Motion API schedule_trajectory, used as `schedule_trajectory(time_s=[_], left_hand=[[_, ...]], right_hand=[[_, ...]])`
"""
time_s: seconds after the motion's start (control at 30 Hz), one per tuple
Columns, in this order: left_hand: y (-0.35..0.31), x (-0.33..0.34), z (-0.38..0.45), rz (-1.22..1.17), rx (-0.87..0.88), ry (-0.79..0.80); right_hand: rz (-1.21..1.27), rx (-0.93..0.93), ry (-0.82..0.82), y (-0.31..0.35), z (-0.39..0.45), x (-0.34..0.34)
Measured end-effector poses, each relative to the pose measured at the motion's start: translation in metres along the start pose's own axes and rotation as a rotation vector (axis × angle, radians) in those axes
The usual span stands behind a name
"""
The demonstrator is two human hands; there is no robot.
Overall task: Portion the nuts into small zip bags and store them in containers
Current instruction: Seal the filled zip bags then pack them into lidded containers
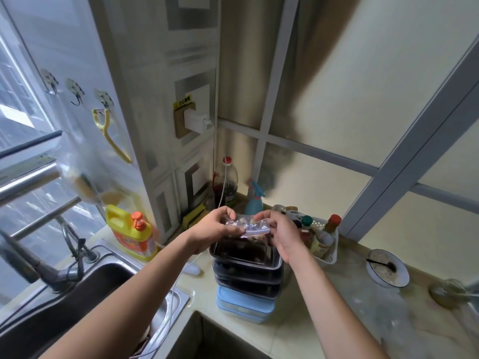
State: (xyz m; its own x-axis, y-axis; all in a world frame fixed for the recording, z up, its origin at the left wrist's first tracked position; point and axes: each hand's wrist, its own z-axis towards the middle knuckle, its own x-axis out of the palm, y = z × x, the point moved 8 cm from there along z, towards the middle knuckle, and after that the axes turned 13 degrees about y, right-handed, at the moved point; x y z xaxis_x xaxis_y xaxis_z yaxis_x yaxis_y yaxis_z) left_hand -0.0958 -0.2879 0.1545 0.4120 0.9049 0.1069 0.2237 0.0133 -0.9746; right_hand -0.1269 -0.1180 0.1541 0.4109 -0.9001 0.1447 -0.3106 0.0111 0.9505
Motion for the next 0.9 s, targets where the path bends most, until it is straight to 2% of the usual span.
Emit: schedule_trajectory(time_s=[0.1,0.17,0.27,0.43,0.6,0.73,0.8,0.9], left_hand=[[0.0,-0.002,0.003,0.214,-0.044,-0.038],[-0.001,0.0,0.008,0.519,-0.096,-0.06],[-0.007,0.009,0.014,0.99,-0.106,-0.085],[-0.004,0.018,0.02,1.417,-0.167,-0.148],[0.007,0.027,0.024,1.429,-0.19,-0.016],[0.01,0.024,0.027,1.43,-0.19,-0.037],[0.011,0.024,0.029,1.425,-0.197,-0.032],[0.013,0.024,0.029,1.416,-0.206,0.001]], right_hand=[[-0.37,0.053,-0.011,0.003,-0.003,-0.002],[-0.624,0.085,0.045,-0.004,0.0,0.001],[-0.845,0.121,0.027,-0.009,0.0,0.003],[-1.104,0.075,0.001,-0.006,0.004,0.013],[-1.308,0.034,0.009,-0.006,0.007,0.016],[-1.228,-0.014,0.037,-0.006,0.009,0.009],[-1.149,-0.096,-0.037,0.005,0.009,-0.002],[-1.013,-0.243,-0.269,0.025,0.004,-0.027]])
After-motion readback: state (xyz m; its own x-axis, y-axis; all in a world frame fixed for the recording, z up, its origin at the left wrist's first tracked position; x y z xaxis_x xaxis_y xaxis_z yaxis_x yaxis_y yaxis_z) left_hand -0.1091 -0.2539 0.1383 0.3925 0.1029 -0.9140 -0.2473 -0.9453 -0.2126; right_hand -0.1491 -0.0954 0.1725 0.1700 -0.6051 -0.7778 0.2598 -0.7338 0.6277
